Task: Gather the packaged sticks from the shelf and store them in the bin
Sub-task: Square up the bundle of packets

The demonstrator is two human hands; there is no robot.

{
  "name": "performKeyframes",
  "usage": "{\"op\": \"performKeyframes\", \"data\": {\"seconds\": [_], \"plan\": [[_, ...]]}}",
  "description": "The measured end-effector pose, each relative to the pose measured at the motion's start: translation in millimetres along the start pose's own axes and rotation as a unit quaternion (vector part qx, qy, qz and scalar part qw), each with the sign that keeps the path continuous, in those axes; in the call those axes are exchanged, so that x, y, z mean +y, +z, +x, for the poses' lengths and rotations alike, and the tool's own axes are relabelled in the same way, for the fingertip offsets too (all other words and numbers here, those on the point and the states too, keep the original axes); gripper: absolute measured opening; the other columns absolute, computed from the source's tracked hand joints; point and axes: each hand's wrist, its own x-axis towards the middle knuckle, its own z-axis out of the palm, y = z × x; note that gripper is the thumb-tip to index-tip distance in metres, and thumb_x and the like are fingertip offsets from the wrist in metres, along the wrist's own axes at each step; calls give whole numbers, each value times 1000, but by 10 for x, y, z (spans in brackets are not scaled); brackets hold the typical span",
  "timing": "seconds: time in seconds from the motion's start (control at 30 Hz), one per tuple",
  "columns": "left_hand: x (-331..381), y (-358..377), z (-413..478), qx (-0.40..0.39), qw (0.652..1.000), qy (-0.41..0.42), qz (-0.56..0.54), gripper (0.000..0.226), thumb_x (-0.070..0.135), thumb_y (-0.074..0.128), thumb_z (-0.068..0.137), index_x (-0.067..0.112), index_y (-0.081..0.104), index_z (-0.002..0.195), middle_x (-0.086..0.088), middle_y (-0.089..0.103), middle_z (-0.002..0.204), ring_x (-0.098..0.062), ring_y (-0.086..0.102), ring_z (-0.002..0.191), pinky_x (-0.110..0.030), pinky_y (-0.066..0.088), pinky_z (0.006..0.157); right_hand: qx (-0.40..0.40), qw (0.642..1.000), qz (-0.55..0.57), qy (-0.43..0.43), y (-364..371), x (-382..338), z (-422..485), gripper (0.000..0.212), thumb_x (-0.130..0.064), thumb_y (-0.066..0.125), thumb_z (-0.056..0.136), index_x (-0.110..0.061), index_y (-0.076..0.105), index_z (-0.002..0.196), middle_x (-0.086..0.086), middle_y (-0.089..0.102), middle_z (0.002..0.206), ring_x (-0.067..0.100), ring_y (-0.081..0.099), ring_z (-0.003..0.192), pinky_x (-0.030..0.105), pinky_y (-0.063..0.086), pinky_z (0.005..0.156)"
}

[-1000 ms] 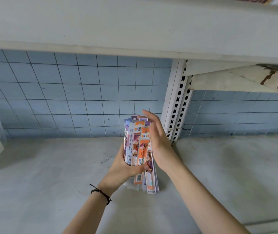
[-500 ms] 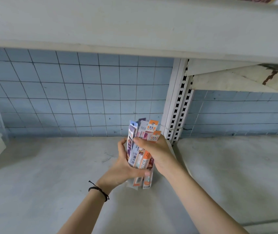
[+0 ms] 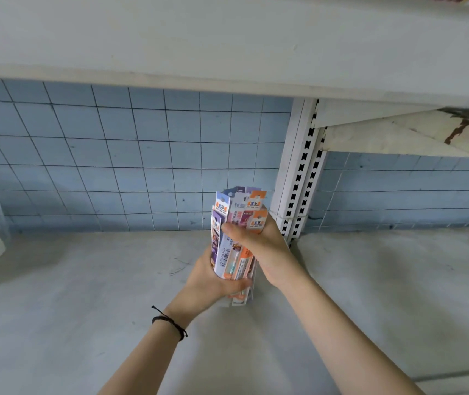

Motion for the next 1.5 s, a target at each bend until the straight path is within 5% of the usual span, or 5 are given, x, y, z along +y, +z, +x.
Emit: {"op": "performKeyframes", "data": {"seconds": [0.37,0.73,0.9,1.13,1.5], "plan": [[-220,21,-18,-74,997,-24,1,95,10,91,53,16,38,132,-8,63,120,-21,62,113,-38,52,93,51,998,-2,37,-63,326,-61,58,-18,82,60,-4,60,111,13,73,99,28,71,89,38,58,79],[-196,135,-35,26,999,17,45,49,13,82,57,24,60,100,3,73,93,-13,70,90,-31,57,77,23,1000,1,8,8,234,-61,67,-22,85,53,-7,58,112,3,73,93,21,71,87,33,57,75],[-201,66,-44,-21,999,30,1,71,-14,79,62,13,52,122,-10,70,107,-26,68,101,-37,57,80,-32,999,-22,1,-6,245,-75,58,-3,84,63,-8,54,112,7,71,96,21,70,87,33,58,76],[-304,103,-28,-10,1000,9,-8,102,9,93,54,15,34,137,-8,59,129,-24,58,121,-42,51,94,-32,999,2,14,-53,282,-110,62,6,79,65,-6,48,118,4,71,93,19,70,83,29,57,69],[40,227,75,7,999,-29,33,45,1,82,61,20,63,97,5,74,85,-13,71,85,-26,56,73,45,997,41,41,-106,154,-2,46,-20,81,63,-13,67,106,8,74,97,27,71,92,45,55,87]]}}
